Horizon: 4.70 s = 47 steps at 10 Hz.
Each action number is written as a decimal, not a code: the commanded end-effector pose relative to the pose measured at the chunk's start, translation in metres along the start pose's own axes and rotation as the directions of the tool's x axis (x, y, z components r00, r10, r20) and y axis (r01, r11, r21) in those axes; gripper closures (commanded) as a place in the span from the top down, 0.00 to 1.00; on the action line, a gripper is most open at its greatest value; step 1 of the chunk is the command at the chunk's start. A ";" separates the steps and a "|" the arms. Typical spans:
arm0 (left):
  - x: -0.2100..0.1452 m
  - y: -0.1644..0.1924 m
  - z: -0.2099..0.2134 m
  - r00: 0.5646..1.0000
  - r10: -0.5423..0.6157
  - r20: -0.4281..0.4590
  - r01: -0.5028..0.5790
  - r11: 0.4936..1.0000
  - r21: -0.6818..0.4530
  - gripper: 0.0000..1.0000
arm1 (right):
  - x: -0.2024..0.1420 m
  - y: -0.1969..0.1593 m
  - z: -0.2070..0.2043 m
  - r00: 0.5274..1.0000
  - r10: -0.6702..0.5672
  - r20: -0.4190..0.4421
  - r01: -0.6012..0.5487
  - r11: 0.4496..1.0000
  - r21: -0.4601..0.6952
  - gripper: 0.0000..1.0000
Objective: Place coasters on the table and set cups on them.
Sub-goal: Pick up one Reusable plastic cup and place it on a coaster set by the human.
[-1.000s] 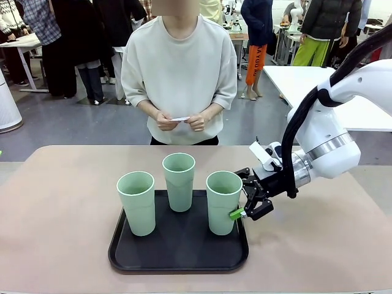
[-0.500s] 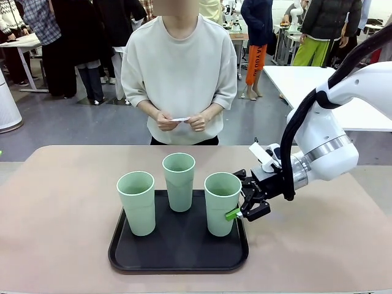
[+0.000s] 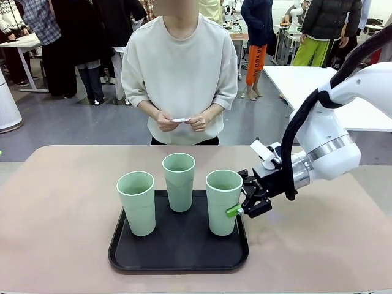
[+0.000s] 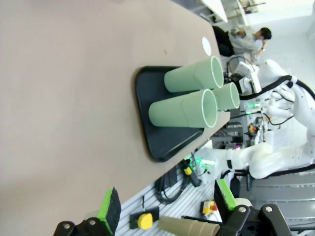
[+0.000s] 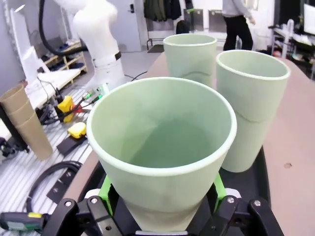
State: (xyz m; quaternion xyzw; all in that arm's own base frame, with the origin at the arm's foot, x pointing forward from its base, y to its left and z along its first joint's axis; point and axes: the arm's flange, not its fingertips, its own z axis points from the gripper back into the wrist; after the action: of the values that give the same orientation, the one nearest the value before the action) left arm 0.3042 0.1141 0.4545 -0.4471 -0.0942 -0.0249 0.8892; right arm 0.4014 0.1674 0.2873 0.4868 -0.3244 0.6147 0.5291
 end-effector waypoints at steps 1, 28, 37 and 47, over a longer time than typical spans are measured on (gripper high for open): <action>0.000 0.000 0.002 1.000 -0.003 0.005 0.003 1.000 -0.014 1.00 | 0.050 0.032 0.026 0.996 -0.075 0.049 0.080 0.992 -0.096 0.00; 0.000 0.000 0.002 1.000 -0.003 0.005 0.003 1.000 -0.014 1.00 | -0.013 -0.016 0.309 0.992 -0.019 0.124 0.079 0.860 -0.504 0.85; 0.000 0.000 0.002 1.000 -0.003 0.005 0.003 1.000 -0.014 1.00 | -0.047 -0.093 0.325 0.999 -0.029 0.020 0.035 0.875 -0.483 0.85; 0.000 0.000 0.002 1.000 -0.003 0.005 0.003 1.000 -0.014 1.00 | -0.073 -0.108 0.306 0.994 -0.106 0.038 0.111 0.895 -0.433 0.85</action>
State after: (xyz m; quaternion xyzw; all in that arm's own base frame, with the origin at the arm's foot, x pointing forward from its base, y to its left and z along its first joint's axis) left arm 0.3042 0.1144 0.4544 -0.4469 -0.0940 -0.0244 0.8893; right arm 0.5708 -0.1116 0.3013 0.3758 -0.4427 0.4944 0.6468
